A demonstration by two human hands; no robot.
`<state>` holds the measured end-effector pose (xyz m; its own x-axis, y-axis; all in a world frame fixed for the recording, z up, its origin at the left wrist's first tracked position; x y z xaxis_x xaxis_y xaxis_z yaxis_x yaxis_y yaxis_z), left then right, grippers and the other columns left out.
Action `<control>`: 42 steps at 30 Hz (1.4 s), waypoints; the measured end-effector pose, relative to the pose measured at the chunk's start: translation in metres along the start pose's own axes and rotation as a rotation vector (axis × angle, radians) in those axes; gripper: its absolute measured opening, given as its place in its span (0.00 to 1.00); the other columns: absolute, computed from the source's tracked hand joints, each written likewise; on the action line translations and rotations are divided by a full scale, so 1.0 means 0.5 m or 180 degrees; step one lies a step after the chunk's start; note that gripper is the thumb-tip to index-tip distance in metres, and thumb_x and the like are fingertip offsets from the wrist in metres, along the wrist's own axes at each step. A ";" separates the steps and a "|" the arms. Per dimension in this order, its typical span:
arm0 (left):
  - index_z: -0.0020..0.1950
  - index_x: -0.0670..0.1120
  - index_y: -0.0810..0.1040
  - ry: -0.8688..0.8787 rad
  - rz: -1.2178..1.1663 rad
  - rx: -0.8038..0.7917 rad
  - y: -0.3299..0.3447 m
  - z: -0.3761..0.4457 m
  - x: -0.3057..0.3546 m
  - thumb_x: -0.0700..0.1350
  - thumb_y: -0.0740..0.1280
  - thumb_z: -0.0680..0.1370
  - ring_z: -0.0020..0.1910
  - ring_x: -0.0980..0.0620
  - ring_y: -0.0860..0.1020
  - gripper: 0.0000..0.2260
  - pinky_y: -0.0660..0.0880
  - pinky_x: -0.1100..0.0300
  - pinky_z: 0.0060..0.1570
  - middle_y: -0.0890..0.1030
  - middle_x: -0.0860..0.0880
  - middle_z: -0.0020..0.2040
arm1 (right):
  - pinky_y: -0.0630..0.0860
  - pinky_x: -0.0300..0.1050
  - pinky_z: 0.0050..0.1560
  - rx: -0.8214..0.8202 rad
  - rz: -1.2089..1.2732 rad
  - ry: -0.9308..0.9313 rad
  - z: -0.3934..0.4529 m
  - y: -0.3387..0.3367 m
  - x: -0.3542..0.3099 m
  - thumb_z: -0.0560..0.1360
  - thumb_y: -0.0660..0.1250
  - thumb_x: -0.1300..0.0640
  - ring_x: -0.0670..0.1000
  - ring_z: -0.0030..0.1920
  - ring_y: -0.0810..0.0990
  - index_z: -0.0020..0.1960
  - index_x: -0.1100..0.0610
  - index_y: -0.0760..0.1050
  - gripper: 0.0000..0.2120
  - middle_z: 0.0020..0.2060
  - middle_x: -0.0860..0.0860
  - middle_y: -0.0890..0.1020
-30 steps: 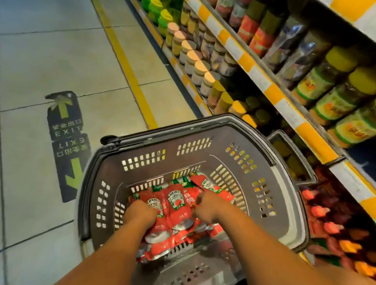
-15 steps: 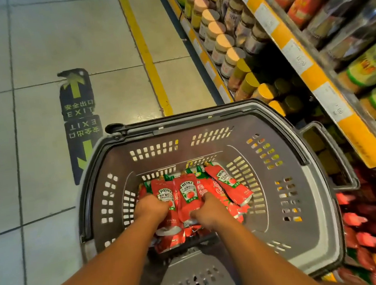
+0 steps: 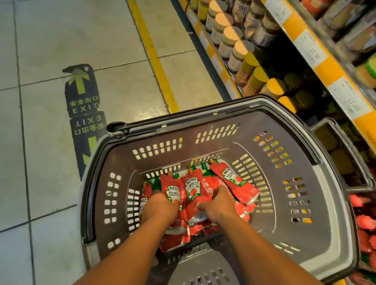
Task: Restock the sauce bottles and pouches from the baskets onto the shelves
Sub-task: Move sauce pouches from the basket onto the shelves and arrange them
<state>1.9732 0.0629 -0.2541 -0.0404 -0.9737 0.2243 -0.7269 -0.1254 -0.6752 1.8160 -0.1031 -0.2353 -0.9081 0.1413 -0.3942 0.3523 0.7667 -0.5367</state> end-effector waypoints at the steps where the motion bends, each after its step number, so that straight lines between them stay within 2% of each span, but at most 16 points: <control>1: 0.63 0.47 0.75 0.0008 -0.0041 -0.0011 -0.001 0.001 0.001 0.56 0.72 0.76 0.54 0.43 0.82 0.20 0.78 0.52 0.47 0.83 0.46 0.56 | 0.75 0.48 0.57 -0.0015 -0.0014 -0.0006 -0.001 0.000 -0.002 0.73 0.79 0.56 0.58 0.63 0.79 0.75 0.59 0.64 0.37 0.64 0.56 0.78; 2: 0.63 0.47 0.75 0.0012 -0.0078 -0.0020 -0.001 0.002 0.001 0.56 0.73 0.76 0.54 0.43 0.82 0.21 0.79 0.52 0.48 0.83 0.46 0.57 | 0.75 0.48 0.58 -0.0033 -0.0012 -0.0016 0.000 0.002 -0.005 0.73 0.79 0.56 0.59 0.65 0.78 0.75 0.59 0.64 0.37 0.66 0.56 0.78; 4: 0.63 0.47 0.75 0.0013 -0.0091 -0.0033 -0.002 0.000 0.003 0.56 0.73 0.76 0.54 0.43 0.82 0.21 0.78 0.52 0.47 0.83 0.46 0.57 | 0.74 0.44 0.51 -0.0096 -0.0058 -0.0004 0.001 0.005 -0.009 0.72 0.79 0.56 0.57 0.58 0.80 0.70 0.60 0.68 0.32 0.60 0.56 0.79; 7: 0.62 0.48 0.76 0.0018 -0.0060 -0.0024 0.000 0.000 0.004 0.55 0.74 0.75 0.53 0.44 0.82 0.20 0.76 0.54 0.44 0.83 0.47 0.55 | 0.70 0.42 0.33 -0.0212 -0.0227 0.0076 0.000 0.009 -0.005 0.72 0.77 0.56 0.49 0.38 0.77 0.48 0.59 0.74 0.13 0.41 0.51 0.79; 8: 0.61 0.48 0.76 0.0027 -0.0059 -0.0024 0.000 0.000 0.004 0.56 0.74 0.75 0.53 0.44 0.82 0.19 0.76 0.55 0.44 0.83 0.47 0.55 | 0.69 0.42 0.30 -0.0249 -0.0226 0.0101 0.000 0.011 -0.001 0.72 0.76 0.57 0.48 0.34 0.75 0.42 0.57 0.73 0.12 0.36 0.50 0.78; 10: 0.59 0.49 0.76 0.0021 -0.0078 -0.0025 0.000 -0.003 0.003 0.56 0.74 0.75 0.51 0.44 0.82 0.18 0.75 0.55 0.43 0.83 0.47 0.54 | 0.67 0.41 0.28 -0.0348 -0.0169 0.0142 -0.002 0.013 0.003 0.71 0.76 0.57 0.47 0.31 0.74 0.37 0.56 0.73 0.12 0.32 0.49 0.77; 14: 0.53 0.50 0.75 -0.0024 -0.0210 -0.0025 -0.001 -0.010 0.005 0.54 0.74 0.75 0.47 0.46 0.80 0.14 0.79 0.54 0.44 0.81 0.49 0.48 | 0.73 0.44 0.36 -0.0422 0.0113 0.0160 -0.019 0.000 0.000 0.69 0.76 0.58 0.53 0.35 0.78 0.39 0.59 0.76 0.09 0.35 0.53 0.80; 16: 0.51 0.49 0.75 0.0002 -0.0378 -0.0029 -0.006 -0.011 0.009 0.53 0.75 0.75 0.46 0.46 0.81 0.13 0.81 0.52 0.47 0.81 0.48 0.47 | 0.71 0.49 0.38 -0.0427 0.0264 0.0103 -0.026 -0.011 -0.004 0.68 0.75 0.59 0.54 0.37 0.75 0.40 0.59 0.75 0.09 0.36 0.56 0.78; 18: 0.51 0.47 0.76 0.0019 -0.0651 -0.0026 -0.017 -0.012 0.011 0.51 0.76 0.75 0.44 0.46 0.82 0.13 0.81 0.52 0.44 0.82 0.48 0.45 | 0.70 0.50 0.38 -0.0407 0.0328 0.0035 -0.033 -0.026 -0.011 0.69 0.74 0.60 0.54 0.37 0.74 0.39 0.59 0.73 0.09 0.35 0.56 0.76; 21: 0.49 0.49 0.76 0.0105 -0.1069 0.0011 -0.033 -0.019 0.016 0.48 0.76 0.74 0.42 0.47 0.82 0.11 0.81 0.51 0.44 0.83 0.48 0.43 | 0.73 0.50 0.38 -0.0309 0.0387 -0.0067 -0.049 -0.057 -0.018 0.70 0.73 0.64 0.55 0.33 0.77 0.33 0.58 0.72 0.12 0.30 0.55 0.77; 26: 0.46 0.49 0.76 0.0279 -0.1472 0.0098 -0.054 -0.061 0.035 0.48 0.78 0.73 0.43 0.46 0.83 0.12 0.81 0.47 0.50 0.83 0.48 0.44 | 0.76 0.40 0.27 -0.0167 0.0727 -0.0140 -0.086 -0.122 -0.008 0.70 0.74 0.66 0.47 0.24 0.77 0.40 0.60 0.77 0.06 0.32 0.54 0.80; 28: 0.47 0.48 0.76 0.0321 -0.1789 0.0023 -0.052 -0.086 0.040 0.46 0.79 0.73 0.41 0.46 0.84 0.13 0.82 0.46 0.48 0.84 0.48 0.43 | 0.75 0.42 0.29 -0.0104 0.0809 -0.0187 -0.104 -0.155 -0.004 0.68 0.74 0.67 0.48 0.25 0.77 0.37 0.59 0.77 0.07 0.30 0.54 0.79; 31: 0.48 0.45 0.78 0.0428 -0.2301 -0.0107 -0.052 -0.128 0.053 0.44 0.80 0.72 0.40 0.44 0.86 0.13 0.84 0.44 0.46 0.86 0.46 0.42 | 0.72 0.46 0.34 -0.0079 0.1008 -0.0164 -0.140 -0.204 0.010 0.67 0.73 0.68 0.55 0.35 0.78 0.41 0.61 0.77 0.06 0.35 0.59 0.80; 35: 0.51 0.45 0.79 0.0666 -0.2596 -0.0151 -0.083 -0.181 0.080 0.43 0.81 0.72 0.38 0.46 0.86 0.14 0.83 0.49 0.40 0.86 0.45 0.44 | 0.67 0.37 0.24 0.0107 0.1326 -0.0193 -0.194 -0.273 0.032 0.66 0.73 0.68 0.51 0.24 0.76 0.37 0.57 0.75 0.09 0.32 0.57 0.80; 39: 0.52 0.45 0.78 0.0919 -0.2923 -0.0284 -0.119 -0.239 0.118 0.41 0.79 0.73 0.34 0.45 0.86 0.13 0.81 0.50 0.28 0.86 0.44 0.44 | 0.72 0.46 0.33 0.0164 0.1608 -0.0361 -0.254 -0.338 0.046 0.68 0.72 0.67 0.55 0.32 0.78 0.40 0.59 0.76 0.06 0.34 0.58 0.81; 42: 0.54 0.46 0.78 0.1138 -0.3044 -0.0455 -0.138 -0.291 0.157 0.42 0.79 0.73 0.36 0.43 0.87 0.14 0.82 0.49 0.31 0.87 0.44 0.45 | 0.72 0.44 0.32 0.0338 0.1720 -0.0439 -0.301 -0.401 0.061 0.69 0.71 0.66 0.55 0.32 0.79 0.45 0.61 0.80 0.06 0.36 0.58 0.83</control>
<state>1.9203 0.0228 -0.0878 0.4133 -0.3621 0.8355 -0.6361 -0.7714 -0.0197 1.6838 -0.1584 -0.0275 -0.5569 0.4076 -0.7237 0.7862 0.5398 -0.3009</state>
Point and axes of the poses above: each hand's wrist, its own z-axis towards the middle knuckle, its own y-axis out of the palm, x = y × z, the point moved 10 cm from there along z, towards the middle knuckle
